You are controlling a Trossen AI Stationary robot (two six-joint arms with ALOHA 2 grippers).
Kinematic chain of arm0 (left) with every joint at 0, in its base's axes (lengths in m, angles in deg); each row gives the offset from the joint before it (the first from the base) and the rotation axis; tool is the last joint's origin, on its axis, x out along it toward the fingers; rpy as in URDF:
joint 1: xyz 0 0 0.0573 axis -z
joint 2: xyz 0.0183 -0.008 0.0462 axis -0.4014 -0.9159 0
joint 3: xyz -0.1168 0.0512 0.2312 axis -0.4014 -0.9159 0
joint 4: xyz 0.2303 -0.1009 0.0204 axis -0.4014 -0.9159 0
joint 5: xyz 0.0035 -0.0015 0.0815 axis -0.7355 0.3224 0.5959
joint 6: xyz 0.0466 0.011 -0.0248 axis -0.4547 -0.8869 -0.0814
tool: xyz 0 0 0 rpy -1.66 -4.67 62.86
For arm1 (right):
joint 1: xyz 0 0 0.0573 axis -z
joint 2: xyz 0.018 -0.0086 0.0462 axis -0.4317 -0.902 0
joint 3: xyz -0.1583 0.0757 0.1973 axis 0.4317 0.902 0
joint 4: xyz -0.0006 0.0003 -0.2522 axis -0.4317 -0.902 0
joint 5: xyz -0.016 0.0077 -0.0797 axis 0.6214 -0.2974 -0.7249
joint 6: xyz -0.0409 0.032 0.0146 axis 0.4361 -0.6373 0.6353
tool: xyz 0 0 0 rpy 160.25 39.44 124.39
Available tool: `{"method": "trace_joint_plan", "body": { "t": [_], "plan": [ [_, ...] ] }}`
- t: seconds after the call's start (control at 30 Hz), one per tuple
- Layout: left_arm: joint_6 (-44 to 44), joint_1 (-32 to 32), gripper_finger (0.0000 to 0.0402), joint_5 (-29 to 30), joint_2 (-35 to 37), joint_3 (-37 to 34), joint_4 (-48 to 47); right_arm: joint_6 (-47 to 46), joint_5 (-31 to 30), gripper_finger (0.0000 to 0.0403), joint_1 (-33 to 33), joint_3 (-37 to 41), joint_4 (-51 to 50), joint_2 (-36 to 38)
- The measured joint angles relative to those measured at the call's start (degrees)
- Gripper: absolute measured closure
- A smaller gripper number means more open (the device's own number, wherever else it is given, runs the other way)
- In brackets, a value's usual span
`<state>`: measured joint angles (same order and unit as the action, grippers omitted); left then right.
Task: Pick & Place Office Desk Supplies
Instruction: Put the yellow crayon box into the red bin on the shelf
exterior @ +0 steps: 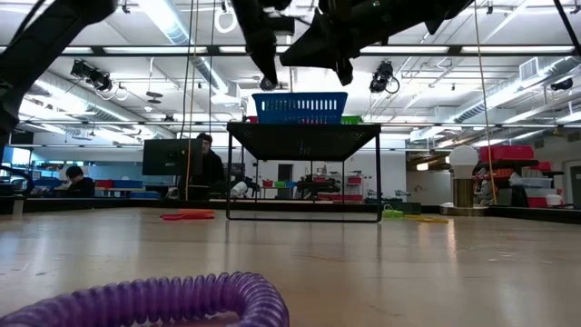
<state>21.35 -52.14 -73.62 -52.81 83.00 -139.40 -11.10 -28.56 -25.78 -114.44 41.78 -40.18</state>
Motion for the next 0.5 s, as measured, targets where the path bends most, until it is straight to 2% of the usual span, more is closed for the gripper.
{"method": "trace_joint_plan", "body": {
  "t": [0.13, 0.27, 0.4, 0.5],
  "plan": [
    [7.9, 0.0, 0.0210, 0.0, 3.3, 0.0, -1.7, 0.3, 0.1, 0.0387, 0.1, 0.0, -1.5, 0.3],
    [13.0, 0.4, 0.0293, -0.3, 6.7, 0.0, -1.4, 0.5, 0.3, 0.0393, 1.3, 0.0, -6.5, 3.1],
    [16.5, 0.7, 0.0382, -7.3, 9.1, 0.0, -0.2, 1.9, 0.0, 0.0399, 3.1, 0.0, -11.8, 7.2],
    [18.1, 1.2, 0.0393, -11.2, 9.9, -0.1, 0.6, 2.5, -1.2, 0.0397, 4.1, 0.0, -16.0, 10.7]
  ]
}}
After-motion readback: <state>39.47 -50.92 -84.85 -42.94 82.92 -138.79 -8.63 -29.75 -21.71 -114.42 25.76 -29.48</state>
